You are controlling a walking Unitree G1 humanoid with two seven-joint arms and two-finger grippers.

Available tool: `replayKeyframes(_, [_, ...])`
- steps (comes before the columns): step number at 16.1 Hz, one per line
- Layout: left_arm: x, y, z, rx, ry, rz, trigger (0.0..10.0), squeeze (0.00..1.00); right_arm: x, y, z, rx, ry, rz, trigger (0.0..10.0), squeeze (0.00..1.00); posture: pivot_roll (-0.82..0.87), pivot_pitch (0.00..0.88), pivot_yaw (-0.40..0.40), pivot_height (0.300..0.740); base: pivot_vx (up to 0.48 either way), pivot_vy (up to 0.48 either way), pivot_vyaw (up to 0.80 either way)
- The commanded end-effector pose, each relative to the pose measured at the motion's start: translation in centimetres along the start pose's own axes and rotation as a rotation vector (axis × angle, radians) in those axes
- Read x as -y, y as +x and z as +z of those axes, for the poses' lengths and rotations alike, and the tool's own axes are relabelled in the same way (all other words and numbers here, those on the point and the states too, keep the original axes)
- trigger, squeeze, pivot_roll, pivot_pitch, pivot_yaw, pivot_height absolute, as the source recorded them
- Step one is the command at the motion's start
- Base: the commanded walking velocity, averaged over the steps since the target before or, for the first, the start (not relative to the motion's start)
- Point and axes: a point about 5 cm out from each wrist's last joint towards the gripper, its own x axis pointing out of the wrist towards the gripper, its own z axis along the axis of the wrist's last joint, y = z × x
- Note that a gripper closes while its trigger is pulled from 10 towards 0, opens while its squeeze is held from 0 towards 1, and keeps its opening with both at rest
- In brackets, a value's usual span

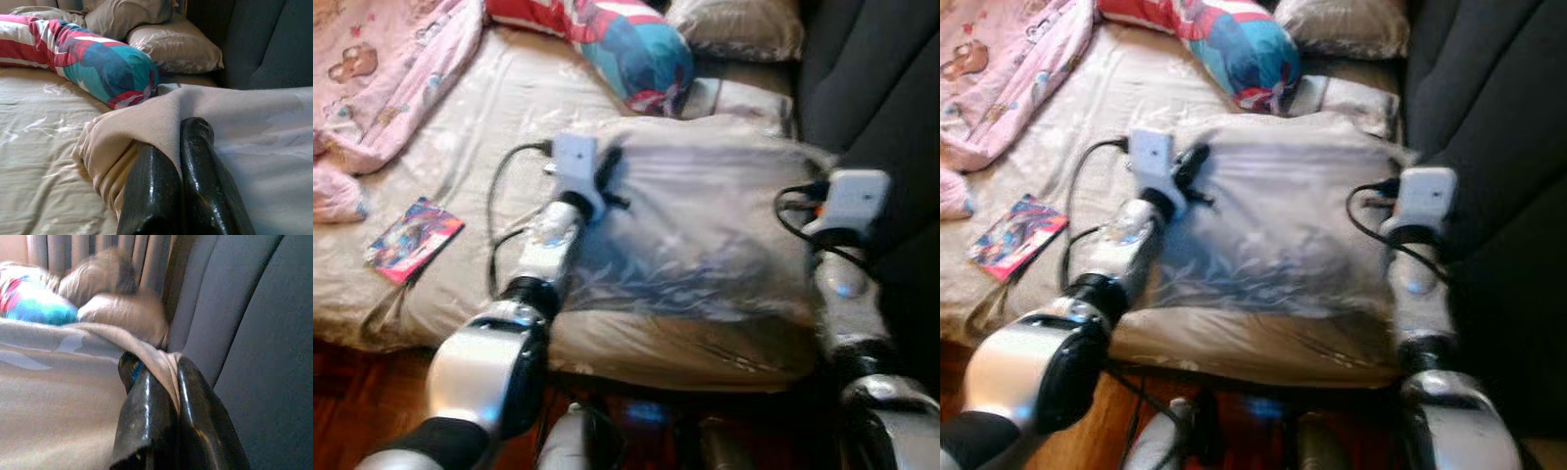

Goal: Clean up the room

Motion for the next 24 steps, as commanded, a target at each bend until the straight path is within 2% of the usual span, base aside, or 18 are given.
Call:
replayKeyframes(1, [-3.5,0.1,3.6,0.192,-0.035,0.161,10.0,0.0,6.4,1.0,4.0,0.227,0.01,-0.305,10.0,0.0,-0.03,0.174,0.056,0.74,0.0,0.0,0.0])
replayKeyframes(3, [-2.1,0.7,4.3,0.242,-0.092,0.105,10.0,0.0,8.2,-0.4,5.4,0.317,-0.06,-0.386,10.0,0.0,-0.05,0.183,0.063,0.74,0.0,0.0,0.0])
replayKeyframes(4, [-1.6,0.8,4.2,0.236,-0.098,0.077,10.0,0.0,8.4,-1.2,5.4,0.325,-0.077,-0.404,10.0,0.0,-0.05,0.184,0.064,0.74,0.0,0.0,0.0])
replayKeyframes(6, [-0.8,0.7,3.2,0.184,-0.099,0.017,10.0,0.0,8.0,-3.5,3.6,0.248,-0.1,-0.383,10.0,0.0,-0.05,0.188,0.068,0.74,0.0,0.0,0.0])
replayKeyframes(8, [-0.4,0.2,1.5,0.119,-0.106,-0.033,10.0,0.0,7.6,-5.7,0.6,0.12,-0.122,-0.375,10.0,0.0,-0.03,0.196,0.071,0.74,0.0,0.0,0.0])
replayKeyframes(10, [-0.3,-0.8,-0.7,0.037,-0.138,-0.071,10.0,0.0,7.4,-8.0,-1.8,0.004,-0.126,-0.402,10.0,0.0,-0.02,0.2,0.074,0.74,0.0,0.0,0.0])
replayKeyframes(13, [-0.6,-2.5,-3.5,-0.063,-0.123,-0.065,10.0,0.0,7.7,-10.1,-4.5,-0.125,-0.181,-0.447,10.0,0.0,-0.01,0.205,0.08,0.74,0.0,0.0,0.0])
replayKeyframes(15, [-0.2,-3.1,-4.5,-0.105,-0.105,-0.098,10.0,0.0,7.2,-10.7,-6.4,-0.233,-0.129,-0.43,10.0,0.0,-0.01,0.205,0.083,0.74,0.0,0.0,0.0])
replayKeyframes(17, [-0.2,-3.7,-5.4,-0.16,-0.08,-0.116,10.0,0.0,5.4,-11.2,-8.7,-0.386,-0.011,-0.349,10.0,0.0,-0.01,0.205,0.086,0.74,0.0,0.0,0.0])
replayKeyframes(18, [-0.2,-3.9,-5.9,-0.193,-0.069,-0.119,10.0,0.0,4.8,-11.4,-9.2,-0.421,0.003,-0.321,10.0,0.0,0.0,0.204,0.087,0.74,0.0,0.0,0.0])
replayKeyframes(19, [-0.2,-4.3,-6.5,-0.227,-0.062,-0.123,10.0,0.0,4.0,-12.0,-10.4,-0.512,0.027,-0.282,10.0,0.0,0.0,0.204,0.088,0.74,0.0,0.0,0.0])
replayKeyframes(21, [0.2,-4.7,-7.4,-0.284,-0.062,-0.14,10.0,0.0,4.1,-13.1,-11.8,-0.609,0.067,-0.343,10.0,0.0,0.02,0.206,0.089,0.74,0.0,0.0,0.0])
replayKeyframes(22, [1.0,-5.3,-8.4,-0.331,-0.046,-0.187,10.0,0.0,4.7,-13.8,-12.5,-0.665,0.101,-0.41,10.0,0.0,0.02,0.205,0.09,0.74,0.0,0.0,0.0])
replayKeyframes(24, [1.4,-5.9,-9.3,-0.378,-0.062,-0.177,10.0,0.0,4.7,-13.9,-12.9,-0.698,0.12,-0.403,10.0,0.0,0.01,0.205,0.09,0.74,0.0,0.0,0.0])
